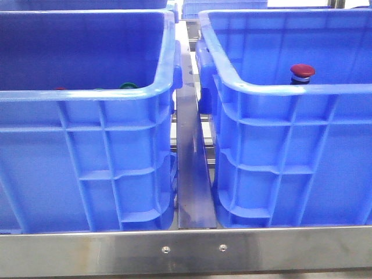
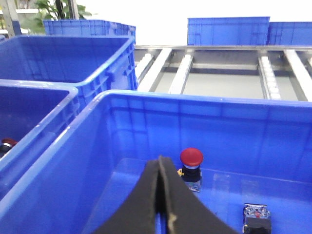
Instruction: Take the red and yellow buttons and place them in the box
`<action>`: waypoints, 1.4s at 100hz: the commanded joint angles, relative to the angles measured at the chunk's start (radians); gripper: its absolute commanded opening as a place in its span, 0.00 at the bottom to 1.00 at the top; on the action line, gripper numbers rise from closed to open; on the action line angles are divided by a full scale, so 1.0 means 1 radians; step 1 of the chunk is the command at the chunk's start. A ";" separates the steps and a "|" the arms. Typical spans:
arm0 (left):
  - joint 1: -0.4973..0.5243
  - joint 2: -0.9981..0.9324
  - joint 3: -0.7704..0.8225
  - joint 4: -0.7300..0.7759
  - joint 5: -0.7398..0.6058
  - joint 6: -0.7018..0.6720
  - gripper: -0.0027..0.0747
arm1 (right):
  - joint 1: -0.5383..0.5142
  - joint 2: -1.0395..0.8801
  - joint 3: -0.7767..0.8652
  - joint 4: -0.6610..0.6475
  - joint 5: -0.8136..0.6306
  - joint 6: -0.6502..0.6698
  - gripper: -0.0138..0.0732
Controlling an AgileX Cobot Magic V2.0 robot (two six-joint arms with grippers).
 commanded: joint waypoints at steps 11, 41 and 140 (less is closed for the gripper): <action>0.002 -0.153 0.095 -0.005 -0.159 -0.009 0.01 | 0.002 -0.119 0.045 0.025 -0.009 -0.008 0.08; 0.002 -0.357 0.211 -0.005 -0.185 -0.005 0.01 | 0.002 -0.247 0.126 0.025 -0.010 -0.008 0.08; 0.002 -0.433 0.233 -0.005 -0.199 -0.005 0.01 | 0.002 -0.270 0.142 0.036 0.022 -0.008 0.08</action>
